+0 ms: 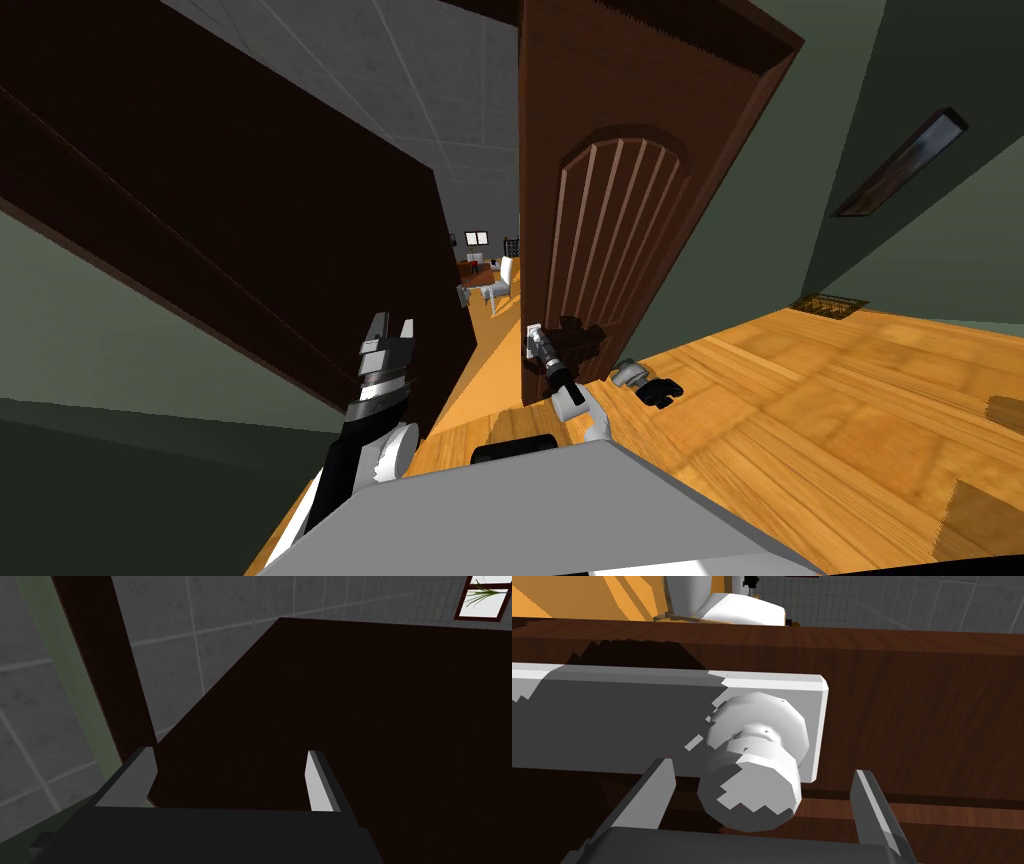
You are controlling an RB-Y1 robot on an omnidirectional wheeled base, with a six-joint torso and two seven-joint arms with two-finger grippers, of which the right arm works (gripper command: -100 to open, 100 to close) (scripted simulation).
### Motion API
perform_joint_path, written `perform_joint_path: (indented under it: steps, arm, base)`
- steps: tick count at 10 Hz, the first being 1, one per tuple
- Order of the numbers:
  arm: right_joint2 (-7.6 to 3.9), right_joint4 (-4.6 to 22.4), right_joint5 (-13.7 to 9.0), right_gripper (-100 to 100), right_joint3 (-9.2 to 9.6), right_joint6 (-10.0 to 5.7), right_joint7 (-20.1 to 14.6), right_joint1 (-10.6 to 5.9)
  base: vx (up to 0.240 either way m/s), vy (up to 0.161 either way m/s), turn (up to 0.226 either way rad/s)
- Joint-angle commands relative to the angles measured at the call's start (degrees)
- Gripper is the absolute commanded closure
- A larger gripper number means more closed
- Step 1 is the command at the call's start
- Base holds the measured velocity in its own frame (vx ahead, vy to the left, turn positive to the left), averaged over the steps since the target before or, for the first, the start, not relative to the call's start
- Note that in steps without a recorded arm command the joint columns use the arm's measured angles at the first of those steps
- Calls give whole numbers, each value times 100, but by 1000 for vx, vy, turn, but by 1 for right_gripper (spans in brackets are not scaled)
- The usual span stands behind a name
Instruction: Push the door open
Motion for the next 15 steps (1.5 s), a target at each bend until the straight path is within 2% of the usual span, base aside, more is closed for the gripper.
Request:
perform_joint_path:
  steps: [1,2,7,8,15]
  arm:
    - [0,0,0,-100,0,0,0,0]
    - [0,0,0,100,0,0,0,0]
    - [0,0,0,100,0,0,0,0]
    - [-6,13,-1,100,-88,4,34,-53]
    - [21,120,-1,100,-430,24,187,-156]
  base:
    - [87,-1,6]
    - [-12,-1,-5]
    - [-7,-1,3]
    - [127,36,-47]
    - [176,68,-58]
